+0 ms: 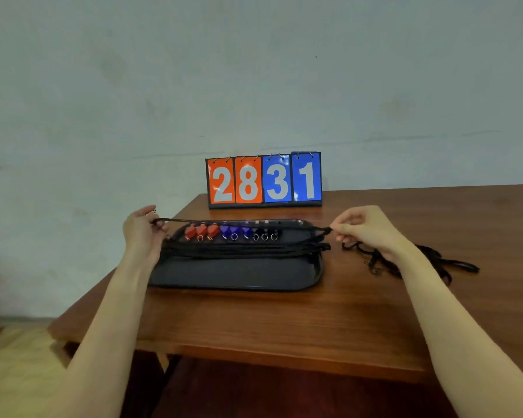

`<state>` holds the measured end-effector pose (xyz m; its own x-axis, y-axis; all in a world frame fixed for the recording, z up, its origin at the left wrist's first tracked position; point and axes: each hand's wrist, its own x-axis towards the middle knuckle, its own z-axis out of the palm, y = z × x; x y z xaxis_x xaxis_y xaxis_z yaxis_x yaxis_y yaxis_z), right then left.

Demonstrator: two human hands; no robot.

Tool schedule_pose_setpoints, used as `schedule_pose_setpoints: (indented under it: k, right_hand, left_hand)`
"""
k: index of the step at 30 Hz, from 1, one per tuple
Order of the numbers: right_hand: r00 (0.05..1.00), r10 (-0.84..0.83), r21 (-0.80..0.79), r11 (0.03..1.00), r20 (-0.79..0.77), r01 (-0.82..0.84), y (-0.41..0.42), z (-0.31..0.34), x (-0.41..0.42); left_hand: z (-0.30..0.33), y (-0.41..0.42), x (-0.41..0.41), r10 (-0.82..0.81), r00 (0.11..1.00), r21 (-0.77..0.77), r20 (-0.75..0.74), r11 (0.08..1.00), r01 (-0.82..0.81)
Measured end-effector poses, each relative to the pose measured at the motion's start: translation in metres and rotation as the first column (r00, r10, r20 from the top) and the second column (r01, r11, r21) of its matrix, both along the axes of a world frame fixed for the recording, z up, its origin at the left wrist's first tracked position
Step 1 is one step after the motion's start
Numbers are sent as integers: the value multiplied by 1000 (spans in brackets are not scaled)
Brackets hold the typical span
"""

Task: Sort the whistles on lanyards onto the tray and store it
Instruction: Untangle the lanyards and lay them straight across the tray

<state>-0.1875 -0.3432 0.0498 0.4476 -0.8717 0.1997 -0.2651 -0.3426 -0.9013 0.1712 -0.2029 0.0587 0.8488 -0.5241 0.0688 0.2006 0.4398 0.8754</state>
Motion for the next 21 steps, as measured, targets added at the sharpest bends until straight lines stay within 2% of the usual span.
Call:
schedule_pose_setpoints:
  k: [4,9,15,17,19,21]
  right_hand:
    - [999,-11,-60,998,-38,9,8,-4,20]
    - [997,-55,-116,992,-55,48,10,-7,26]
    - [988,-86,-175,982,-126,64,11,-8,26]
    - [984,-86,-176,983,-157,58,12,-7,26]
    - [980,-77,-184,982,-185,42,14,-6,28]
    - [974,-73,-204,978,-216,28,16,-5,31]
  left_hand:
    - [-17,28,27,10,996,77,87,997,-17]
    - [-27,51,48,-52,970,307,240,951,-25]
    - [-23,57,47,-183,948,435,260,899,55]
    - [-24,56,51,-162,939,489,305,872,-9]
    - [-28,53,55,-124,905,563,408,814,-142]
    - [-30,50,52,-125,801,599,585,732,-324]
